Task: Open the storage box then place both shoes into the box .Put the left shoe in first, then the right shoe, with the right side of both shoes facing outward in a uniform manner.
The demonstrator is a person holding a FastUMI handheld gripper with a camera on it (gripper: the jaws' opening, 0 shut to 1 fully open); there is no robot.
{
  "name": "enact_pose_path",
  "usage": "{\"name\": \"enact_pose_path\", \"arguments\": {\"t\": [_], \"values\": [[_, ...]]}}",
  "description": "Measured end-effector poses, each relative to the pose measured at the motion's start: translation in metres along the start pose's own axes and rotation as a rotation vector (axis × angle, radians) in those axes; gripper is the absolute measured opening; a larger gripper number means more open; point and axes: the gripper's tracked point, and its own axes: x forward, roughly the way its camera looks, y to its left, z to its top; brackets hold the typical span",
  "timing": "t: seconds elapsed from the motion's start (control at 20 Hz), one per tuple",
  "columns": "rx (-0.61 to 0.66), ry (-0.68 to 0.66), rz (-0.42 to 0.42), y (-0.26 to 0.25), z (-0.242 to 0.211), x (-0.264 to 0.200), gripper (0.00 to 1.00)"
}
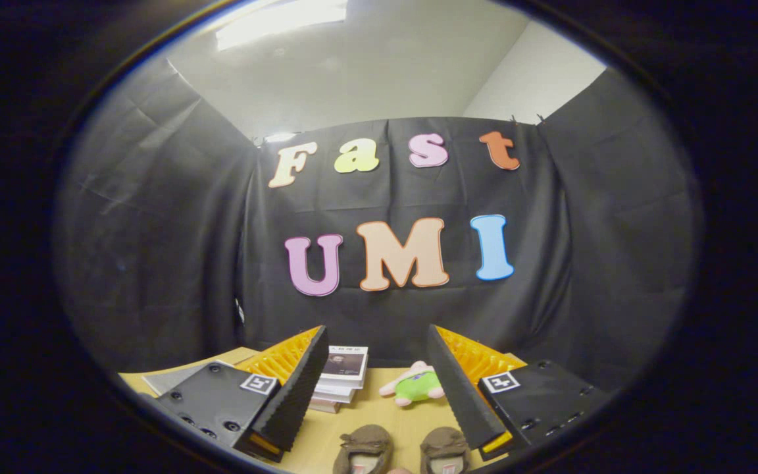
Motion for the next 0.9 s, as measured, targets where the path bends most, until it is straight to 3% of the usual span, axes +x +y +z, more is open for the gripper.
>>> {"name": "enact_pose_path", "arguments": {"t": [0.55,0.9], "values": [[0.218,0.194,0.135,0.062,-0.076,-0.019,0.96],[0.467,0.421,0.223,0.114,-0.141,-0.042,0.97]]}}
